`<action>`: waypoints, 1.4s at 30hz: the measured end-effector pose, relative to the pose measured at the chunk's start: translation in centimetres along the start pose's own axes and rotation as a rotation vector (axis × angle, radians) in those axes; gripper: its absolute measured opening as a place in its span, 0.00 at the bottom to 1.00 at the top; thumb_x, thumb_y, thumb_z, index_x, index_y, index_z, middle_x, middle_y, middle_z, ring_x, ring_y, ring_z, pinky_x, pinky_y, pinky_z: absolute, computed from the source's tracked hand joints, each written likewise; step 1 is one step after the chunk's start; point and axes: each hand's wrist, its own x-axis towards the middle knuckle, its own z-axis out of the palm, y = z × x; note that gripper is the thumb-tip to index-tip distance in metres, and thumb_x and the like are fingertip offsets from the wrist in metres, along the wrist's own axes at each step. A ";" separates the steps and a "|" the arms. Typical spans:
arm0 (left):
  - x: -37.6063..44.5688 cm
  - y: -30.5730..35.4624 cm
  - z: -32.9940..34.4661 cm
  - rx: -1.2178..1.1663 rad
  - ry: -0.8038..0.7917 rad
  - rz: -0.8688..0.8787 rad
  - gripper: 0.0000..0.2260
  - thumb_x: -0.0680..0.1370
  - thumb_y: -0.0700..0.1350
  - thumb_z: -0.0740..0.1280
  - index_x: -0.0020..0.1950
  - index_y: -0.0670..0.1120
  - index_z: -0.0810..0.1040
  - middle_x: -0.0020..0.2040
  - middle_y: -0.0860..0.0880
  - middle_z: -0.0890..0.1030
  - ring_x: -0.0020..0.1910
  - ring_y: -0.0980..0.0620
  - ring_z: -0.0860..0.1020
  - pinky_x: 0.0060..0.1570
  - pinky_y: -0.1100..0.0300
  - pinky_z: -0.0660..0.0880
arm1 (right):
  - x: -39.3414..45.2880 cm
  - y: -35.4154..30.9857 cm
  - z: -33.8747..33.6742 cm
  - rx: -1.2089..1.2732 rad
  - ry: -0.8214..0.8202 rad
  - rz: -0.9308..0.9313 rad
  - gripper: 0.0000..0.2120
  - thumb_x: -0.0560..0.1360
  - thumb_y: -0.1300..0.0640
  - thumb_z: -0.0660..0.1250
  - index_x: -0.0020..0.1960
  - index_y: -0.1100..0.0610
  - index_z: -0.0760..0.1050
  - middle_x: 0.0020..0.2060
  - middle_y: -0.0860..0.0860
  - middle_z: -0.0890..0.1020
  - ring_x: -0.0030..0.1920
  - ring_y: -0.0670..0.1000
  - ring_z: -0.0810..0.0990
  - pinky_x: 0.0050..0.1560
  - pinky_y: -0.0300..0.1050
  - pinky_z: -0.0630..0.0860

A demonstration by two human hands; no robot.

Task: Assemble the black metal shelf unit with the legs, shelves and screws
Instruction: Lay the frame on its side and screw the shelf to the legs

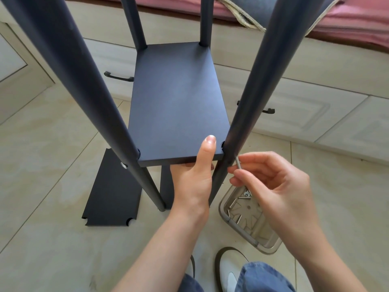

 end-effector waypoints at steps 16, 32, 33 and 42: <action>-0.1 0.3 0.2 -0.015 0.012 -0.035 0.03 0.79 0.45 0.70 0.51 0.53 0.79 0.40 0.60 0.83 0.41 0.61 0.82 0.43 0.65 0.79 | 0.3 0.1 0.0 0.063 0.035 -0.050 0.04 0.69 0.60 0.72 0.44 0.55 0.82 0.39 0.51 0.87 0.40 0.51 0.87 0.44 0.39 0.81; -0.2 0.4 0.3 -0.053 0.021 -0.017 0.05 0.78 0.45 0.69 0.52 0.54 0.78 0.41 0.62 0.83 0.43 0.63 0.82 0.44 0.66 0.79 | 0.3 0.3 -0.1 -0.037 0.086 -0.082 0.07 0.72 0.64 0.74 0.43 0.52 0.83 0.36 0.47 0.85 0.38 0.48 0.85 0.42 0.35 0.79; -0.1 0.3 0.3 -0.052 0.021 -0.015 0.05 0.78 0.45 0.69 0.52 0.53 0.78 0.41 0.61 0.83 0.43 0.62 0.82 0.45 0.65 0.79 | 0.3 0.3 0.0 -0.045 0.090 -0.086 0.07 0.72 0.64 0.74 0.43 0.52 0.83 0.36 0.47 0.85 0.38 0.48 0.85 0.42 0.35 0.79; -0.2 0.3 0.3 -0.051 0.041 -0.031 0.05 0.78 0.46 0.70 0.53 0.53 0.79 0.42 0.61 0.84 0.42 0.62 0.81 0.43 0.65 0.78 | 0.2 1.4 -0.3 -0.525 0.159 -0.522 0.03 0.73 0.63 0.75 0.46 0.60 0.83 0.39 0.48 0.84 0.40 0.44 0.82 0.45 0.35 0.77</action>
